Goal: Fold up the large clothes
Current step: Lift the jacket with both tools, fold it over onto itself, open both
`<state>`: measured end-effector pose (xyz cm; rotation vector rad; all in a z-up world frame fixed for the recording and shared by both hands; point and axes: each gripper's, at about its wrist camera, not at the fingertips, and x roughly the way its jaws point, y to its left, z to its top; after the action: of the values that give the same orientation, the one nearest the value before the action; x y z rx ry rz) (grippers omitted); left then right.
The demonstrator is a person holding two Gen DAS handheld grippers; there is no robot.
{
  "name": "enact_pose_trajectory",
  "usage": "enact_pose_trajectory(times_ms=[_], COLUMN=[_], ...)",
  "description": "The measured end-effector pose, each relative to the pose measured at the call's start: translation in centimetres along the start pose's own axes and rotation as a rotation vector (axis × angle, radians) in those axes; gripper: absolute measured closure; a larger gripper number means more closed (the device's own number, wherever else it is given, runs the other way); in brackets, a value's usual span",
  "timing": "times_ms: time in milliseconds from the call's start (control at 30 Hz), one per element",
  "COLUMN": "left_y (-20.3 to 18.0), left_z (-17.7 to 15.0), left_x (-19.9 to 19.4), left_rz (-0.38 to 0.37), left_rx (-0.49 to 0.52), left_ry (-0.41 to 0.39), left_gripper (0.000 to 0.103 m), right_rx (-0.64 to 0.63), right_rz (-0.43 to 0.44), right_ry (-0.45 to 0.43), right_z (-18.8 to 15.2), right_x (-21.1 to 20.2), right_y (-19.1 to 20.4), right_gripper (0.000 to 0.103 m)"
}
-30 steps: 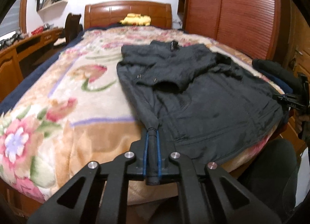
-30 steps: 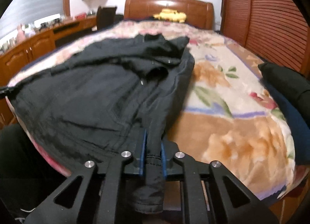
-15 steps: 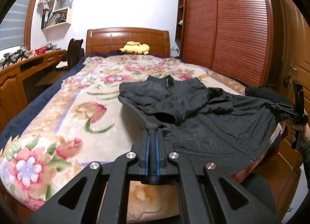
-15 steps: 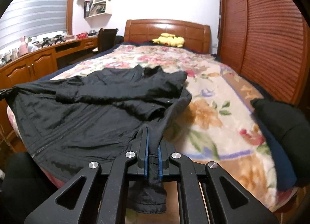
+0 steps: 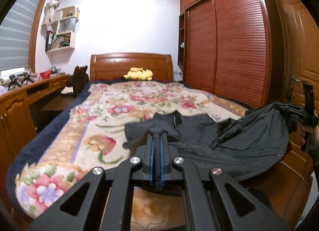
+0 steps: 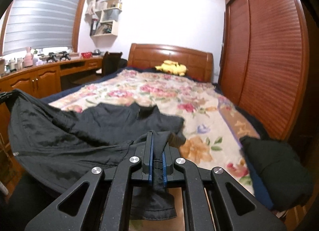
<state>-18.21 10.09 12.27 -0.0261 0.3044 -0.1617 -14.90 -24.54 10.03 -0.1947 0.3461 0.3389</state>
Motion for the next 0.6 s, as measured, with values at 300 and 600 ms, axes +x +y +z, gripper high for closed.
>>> enact_pose_trajectory(times_ms=[300,600], left_y=[0.5,2.8], left_z=[4.3,6.6], left_x=[-2.2,1.5], left_rz=[0.010,0.034], left_rx=[0.010,0.022], left_ry=[-0.084,-0.065], left_gripper=[0.103,0.102], right_rx=[-0.045,-0.044], right_rz=[0.005,-0.014], right_ry=[-0.082,-0.084], right_z=[4.8,7.4], right_x=[-2.0,0.8], right_y=[0.8,-0.4], right_gripper=[0.099,0.099])
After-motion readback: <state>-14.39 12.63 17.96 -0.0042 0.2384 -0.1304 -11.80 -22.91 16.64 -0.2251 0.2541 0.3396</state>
